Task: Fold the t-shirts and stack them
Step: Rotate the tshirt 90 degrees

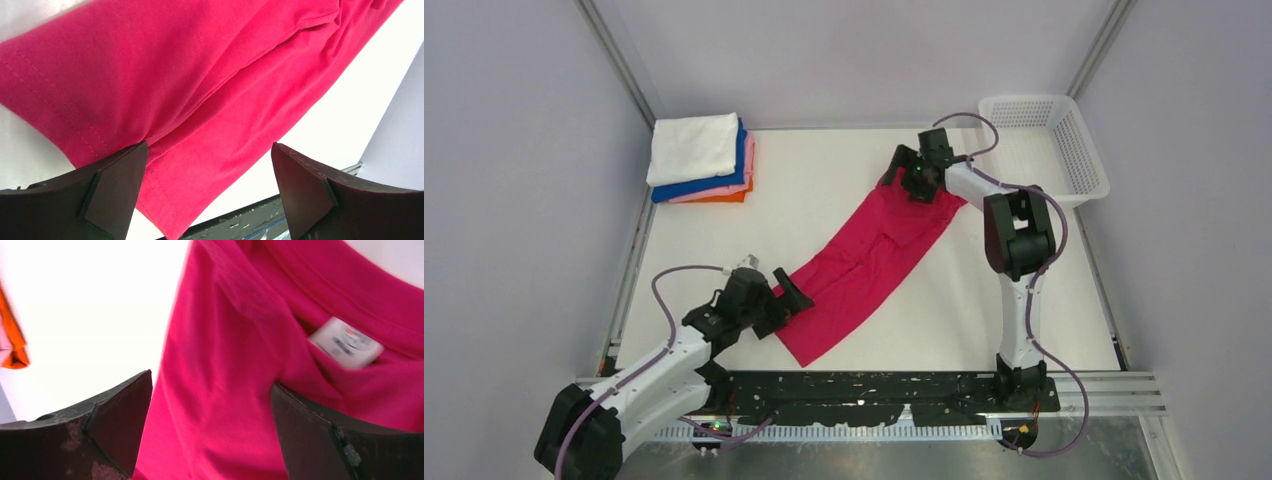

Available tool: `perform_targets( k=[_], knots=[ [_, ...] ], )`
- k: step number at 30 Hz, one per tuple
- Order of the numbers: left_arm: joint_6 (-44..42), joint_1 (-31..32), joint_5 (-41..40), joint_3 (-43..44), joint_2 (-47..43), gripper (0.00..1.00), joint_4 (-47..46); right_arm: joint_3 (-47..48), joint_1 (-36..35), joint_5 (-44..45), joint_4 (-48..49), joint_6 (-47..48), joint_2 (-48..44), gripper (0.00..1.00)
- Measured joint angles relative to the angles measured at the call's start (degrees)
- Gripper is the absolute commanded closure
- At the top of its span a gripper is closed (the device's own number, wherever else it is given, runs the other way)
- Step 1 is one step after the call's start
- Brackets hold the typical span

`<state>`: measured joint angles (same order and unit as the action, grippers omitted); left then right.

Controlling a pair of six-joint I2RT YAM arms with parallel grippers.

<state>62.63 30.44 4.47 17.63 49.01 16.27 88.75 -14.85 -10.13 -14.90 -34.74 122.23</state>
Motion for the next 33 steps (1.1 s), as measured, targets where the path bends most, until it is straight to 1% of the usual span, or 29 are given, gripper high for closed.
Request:
perform_targets(
  k=[6,10,12,14,18,21,24,28,33],
  knots=[
    [5.7,6.88,-2.03,-0.52,0.24,0.0,-1.33,22.56,-4.39,-3.19,-7.26,-3.85,13.73,0.05],
    [9.46,14.05,-3.67,-0.22,1.88,0.0,-2.51,32.22,-6.8,-3.5,-8.81,-6.51,19.54,0.05],
    [10.93,17.88,-4.61,0.39,2.89,0.0,-2.36,34.71,-8.11,-3.43,-8.92,-8.0,21.18,0.05],
    [12.35,22.67,-6.01,1.7,4.2,0.0,-1.03,35.89,-9.33,-2.82,-8.85,-9.16,21.94,0.05],
    [13.79,28.57,-8.81,4.96,5.68,0.0,4.15,37.53,-10.62,-2.56,-9.22,-8.79,22.62,0.05],
    [13.86,31.28,-11.19,6.45,5.35,0.0,9.31,39.45,-11.63,-2.89,-11.96,-4.81,22.67,0.05],
    [12.55,31.82,-13.64,7.23,3.72,0.0,13.05,40.09,-12.81,-0.22,-15.13,1.44,21.4,0.05],
    [8.81,31.8,-18.14,9.79,-0.63,0.0,17.94,33.51,-14.56,6.16,-19.1,7.72,13.16,0.04],
    [5.79,31.63,-24.83,11.26,-8.24,0.0,20.61,20.98,-18.45,13.57,-20.92,9.57,-1.09,0.05]
  ],
)
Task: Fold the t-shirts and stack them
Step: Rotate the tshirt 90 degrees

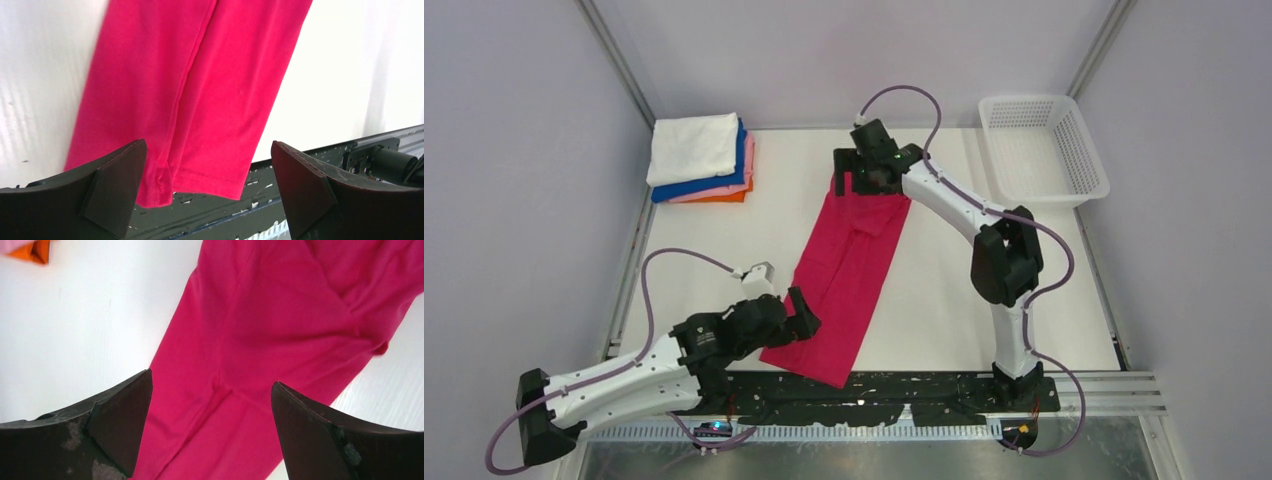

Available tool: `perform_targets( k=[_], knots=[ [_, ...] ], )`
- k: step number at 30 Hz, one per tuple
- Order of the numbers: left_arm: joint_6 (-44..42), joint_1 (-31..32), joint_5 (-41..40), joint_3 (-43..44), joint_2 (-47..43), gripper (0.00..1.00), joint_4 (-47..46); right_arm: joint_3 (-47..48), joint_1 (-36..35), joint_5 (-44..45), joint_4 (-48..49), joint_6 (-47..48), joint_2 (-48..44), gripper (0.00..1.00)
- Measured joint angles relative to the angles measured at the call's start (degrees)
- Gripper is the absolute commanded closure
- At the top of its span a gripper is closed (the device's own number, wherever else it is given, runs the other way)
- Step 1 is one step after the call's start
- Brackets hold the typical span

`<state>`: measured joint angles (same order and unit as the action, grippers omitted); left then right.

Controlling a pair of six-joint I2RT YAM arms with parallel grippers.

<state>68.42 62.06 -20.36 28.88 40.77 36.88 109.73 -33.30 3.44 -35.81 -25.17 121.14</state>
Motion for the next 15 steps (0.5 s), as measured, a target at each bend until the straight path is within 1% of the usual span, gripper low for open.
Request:
perform_targets(
  k=[1,5,8,10,15],
  knots=[
    [-0.35,-0.28,-1.07,0.0,-1.44,0.0,0.68,-3.69,-1.14,1.81,-0.35,0.0,-3.61,0.05],
    [-1.88,-1.38,-4.59,-0.2,-7.08,0.0,2.05,-9.51,-6.54,3.82,-0.07,-0.74,-6.29,0.05],
    [-2.58,-2.4,-7.13,-1.49,-11.58,0.0,2.58,-14.69,-9.84,3.96,-0.44,-2.27,-5.51,0.05],
    [-2.58,-3.06,-8.17,-2.54,-13.35,0.0,3.08,-16.44,-10.97,3.63,-1.18,-3.28,-4.26,0.05],
    [-2.49,-3.72,-9.2,-4.55,-13.4,0.0,4.22,-17.0,-10.34,3.3,-1.64,-5.25,-0.46,0.05]
  ],
)
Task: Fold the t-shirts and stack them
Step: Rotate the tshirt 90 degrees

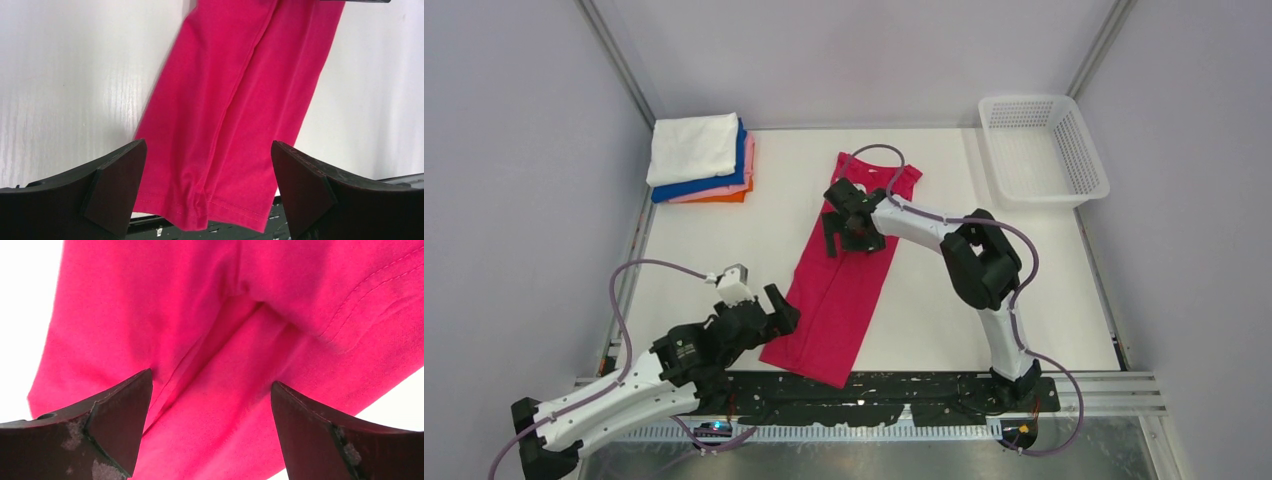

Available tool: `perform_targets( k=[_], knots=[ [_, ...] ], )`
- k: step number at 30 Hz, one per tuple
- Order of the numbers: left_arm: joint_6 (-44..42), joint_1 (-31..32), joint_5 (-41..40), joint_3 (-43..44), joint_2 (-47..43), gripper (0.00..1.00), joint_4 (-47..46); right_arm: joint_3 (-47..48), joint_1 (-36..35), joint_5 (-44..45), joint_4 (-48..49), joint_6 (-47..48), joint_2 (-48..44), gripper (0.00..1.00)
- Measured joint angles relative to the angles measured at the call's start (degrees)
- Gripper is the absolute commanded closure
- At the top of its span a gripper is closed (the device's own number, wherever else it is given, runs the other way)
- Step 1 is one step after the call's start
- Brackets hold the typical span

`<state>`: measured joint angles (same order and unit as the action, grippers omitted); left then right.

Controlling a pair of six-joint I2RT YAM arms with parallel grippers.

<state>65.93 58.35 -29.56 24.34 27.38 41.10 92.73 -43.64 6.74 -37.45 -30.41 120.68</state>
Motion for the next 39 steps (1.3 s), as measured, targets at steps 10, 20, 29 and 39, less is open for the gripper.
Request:
perform_targets(
  k=[10,20,29,39],
  knots=[
    [-1.68,-7.43,3.06,-0.2,8.37,0.0,-0.55,3.96,6.71,-2.84,-1.81,0.0,3.41,0.05],
    [-6.82,-18.36,13.38,-1.46,14.78,0.0,-9.18,22.18,15.76,-7.13,-10.05,5.44,13.79,0.05],
    [-12.37,-23.02,19.23,-1.29,21.14,0.01,-15.54,42.86,22.56,-10.97,-15.87,9.6,25.38,0.05],
    [-17.97,-24.37,31.43,2.21,35.69,0.13,-25.29,42.16,26.77,-11.45,-11.98,17.53,24.79,0.05]
  ],
)
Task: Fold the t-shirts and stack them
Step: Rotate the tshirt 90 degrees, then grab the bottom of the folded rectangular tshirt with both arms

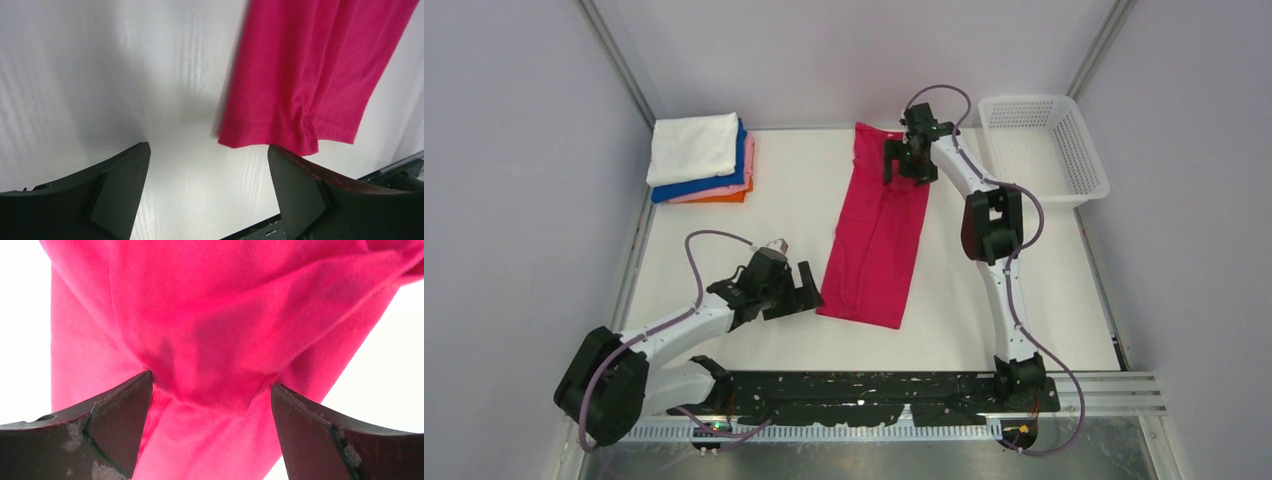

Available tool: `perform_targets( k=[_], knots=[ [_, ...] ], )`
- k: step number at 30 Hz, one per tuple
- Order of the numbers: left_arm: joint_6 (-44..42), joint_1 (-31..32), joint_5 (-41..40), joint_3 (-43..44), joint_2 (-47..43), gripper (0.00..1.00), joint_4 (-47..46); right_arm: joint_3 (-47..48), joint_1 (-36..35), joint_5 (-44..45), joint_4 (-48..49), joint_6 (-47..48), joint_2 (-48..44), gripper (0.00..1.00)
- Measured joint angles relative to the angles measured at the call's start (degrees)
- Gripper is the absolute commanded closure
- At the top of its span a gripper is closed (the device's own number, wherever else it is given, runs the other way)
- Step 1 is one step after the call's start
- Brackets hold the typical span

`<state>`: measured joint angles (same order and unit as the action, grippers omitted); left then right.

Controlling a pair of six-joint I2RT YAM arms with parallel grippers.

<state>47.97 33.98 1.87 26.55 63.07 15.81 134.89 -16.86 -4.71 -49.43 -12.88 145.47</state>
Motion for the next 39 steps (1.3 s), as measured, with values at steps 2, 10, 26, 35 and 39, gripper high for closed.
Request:
perform_targets(
  k=[2,10,26,35,39],
  knots=[
    [-0.61,0.02,2.36,1.09,2.95,0.19,-2.4,-3.58,-0.2,0.24,1.27,1.05,-2.8,0.05],
    [-2.25,0.02,8.02,3.93,12.55,0.5,-9.81,-26.71,-2.6,2.25,9.27,1.29,-27.54,0.05],
    [-3.8,1.79,8.61,4.24,15.91,1.0,-10.43,-72.46,-8.22,9.18,20.26,-9.49,-61.22,0.04],
    [-3.26,3.63,6.43,1.46,10.14,1.0,-6.12,-88.63,-23.19,6.29,18.84,-15.02,-73.83,0.12],
    [-3.19,4.87,5.44,1.16,9.03,1.0,-4.94,-94.64,-28.17,3.08,19.82,-18.95,-75.73,0.24]
  ],
)
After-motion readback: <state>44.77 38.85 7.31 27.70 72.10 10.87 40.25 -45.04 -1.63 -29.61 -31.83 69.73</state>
